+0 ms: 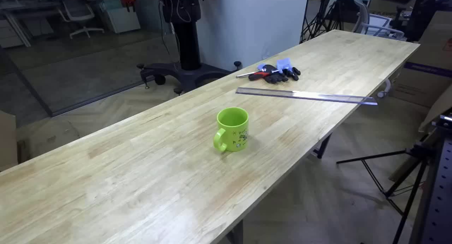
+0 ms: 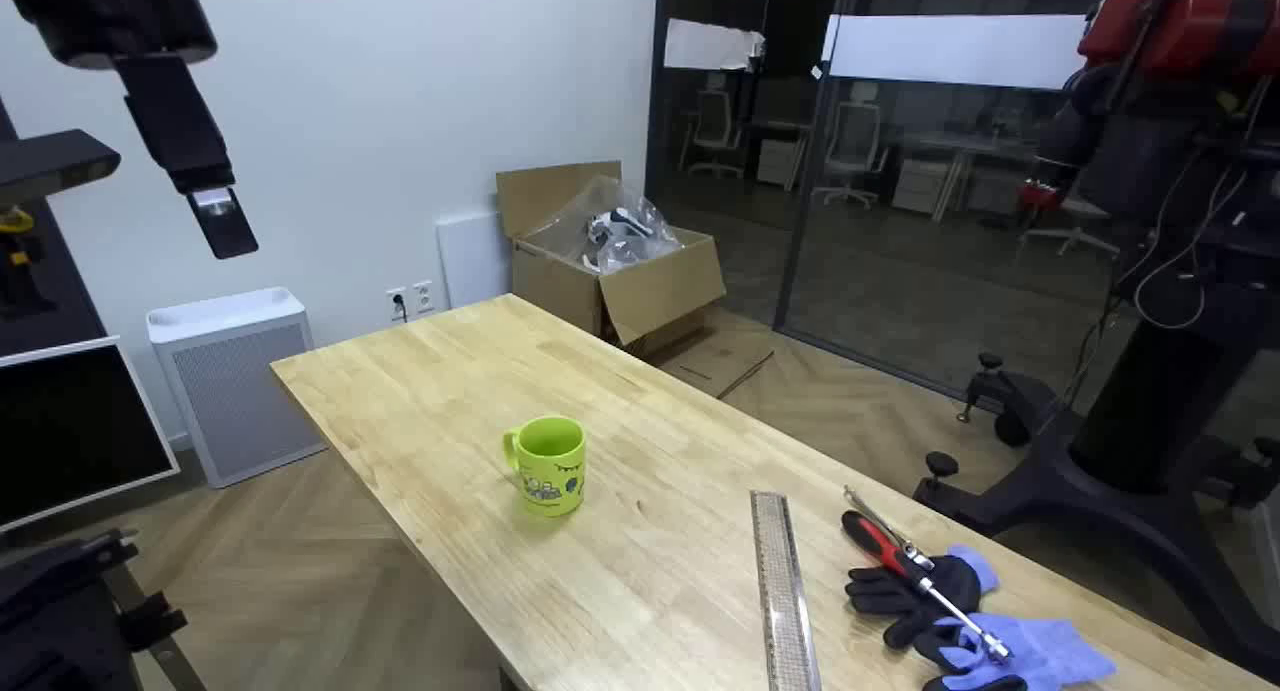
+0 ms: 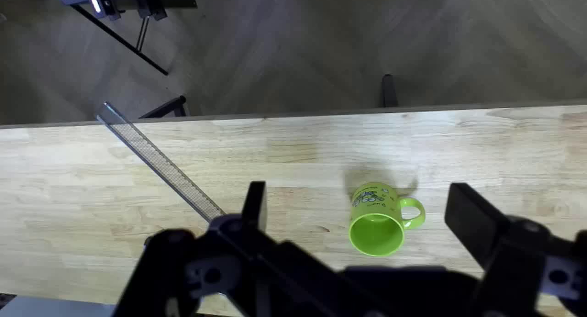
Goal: Slide the mug forward
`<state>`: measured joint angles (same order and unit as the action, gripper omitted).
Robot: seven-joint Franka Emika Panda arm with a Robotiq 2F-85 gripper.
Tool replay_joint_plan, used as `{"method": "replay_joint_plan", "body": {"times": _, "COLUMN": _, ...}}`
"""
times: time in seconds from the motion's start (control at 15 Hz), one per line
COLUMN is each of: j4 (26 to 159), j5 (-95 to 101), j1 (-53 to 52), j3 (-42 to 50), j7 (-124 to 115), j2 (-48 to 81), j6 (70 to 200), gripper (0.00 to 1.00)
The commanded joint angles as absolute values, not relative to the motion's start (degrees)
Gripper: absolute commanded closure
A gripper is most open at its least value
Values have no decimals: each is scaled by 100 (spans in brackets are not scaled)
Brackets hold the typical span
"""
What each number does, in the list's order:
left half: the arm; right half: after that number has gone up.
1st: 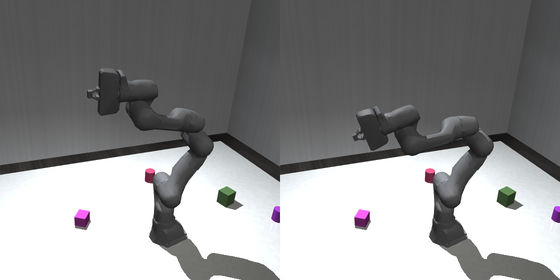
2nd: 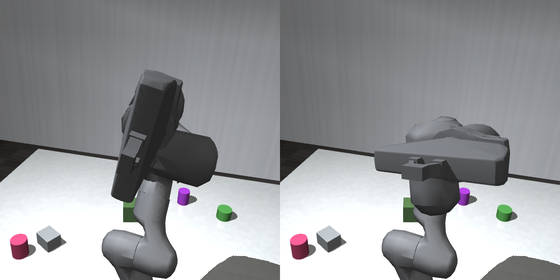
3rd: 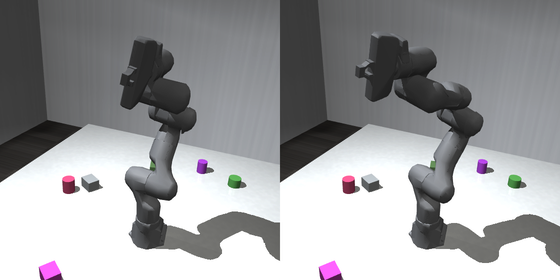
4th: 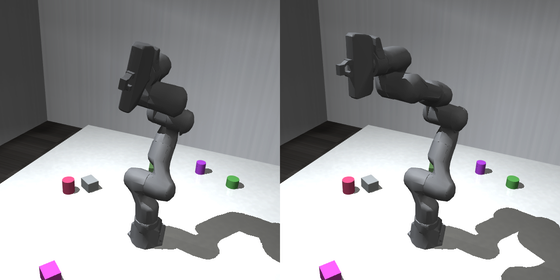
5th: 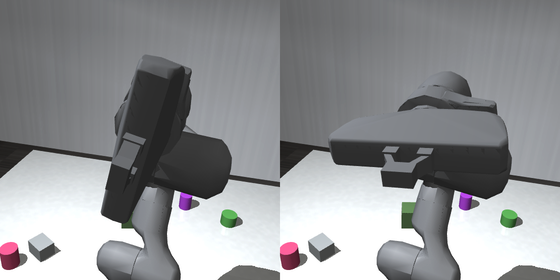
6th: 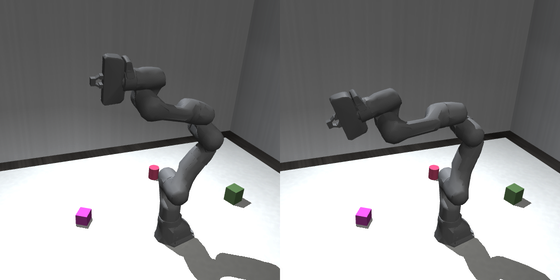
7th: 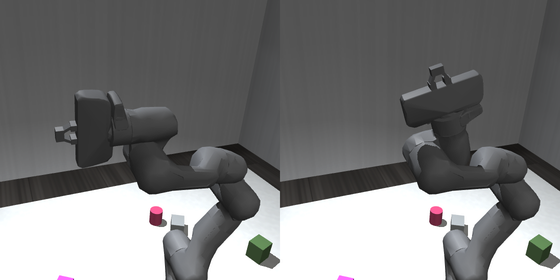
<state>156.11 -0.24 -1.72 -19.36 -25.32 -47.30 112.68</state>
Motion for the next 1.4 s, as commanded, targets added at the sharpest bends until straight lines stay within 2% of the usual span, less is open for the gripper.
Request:
{"method": "replay_joint_plan", "body": {"times": 0.0, "j4": 15602, "j5": 35, "j1": -247, "j3": -1867, "j7": -2580, "j2": -4708, "j6": 11259, "gripper": 0}}
{"method": "replay_joint_plan", "body": {"times": 1.0, "j4": 15602, "j5": 35, "j1": -247, "j3": -1867, "j7": -2578, "j2": -4708, "j6": 11260, "gripper": 0}}
{"method": "replay_joint_plan", "body": {"times": 1.13, "j4": 15617, "j5": 223, "j1": 45, "j3": -1818, "j7": -2752, "j2": -4660, "j6": 11708, "gripper": 0}}
{"method": "replay_joint_plan", "body": {"times": 1.33, "j4": 15552, "j5": 441, "j1": 316, "j3": -1277, "j7": -2182, "j2": -4444, "j6": 12226, "gripper": 0}}
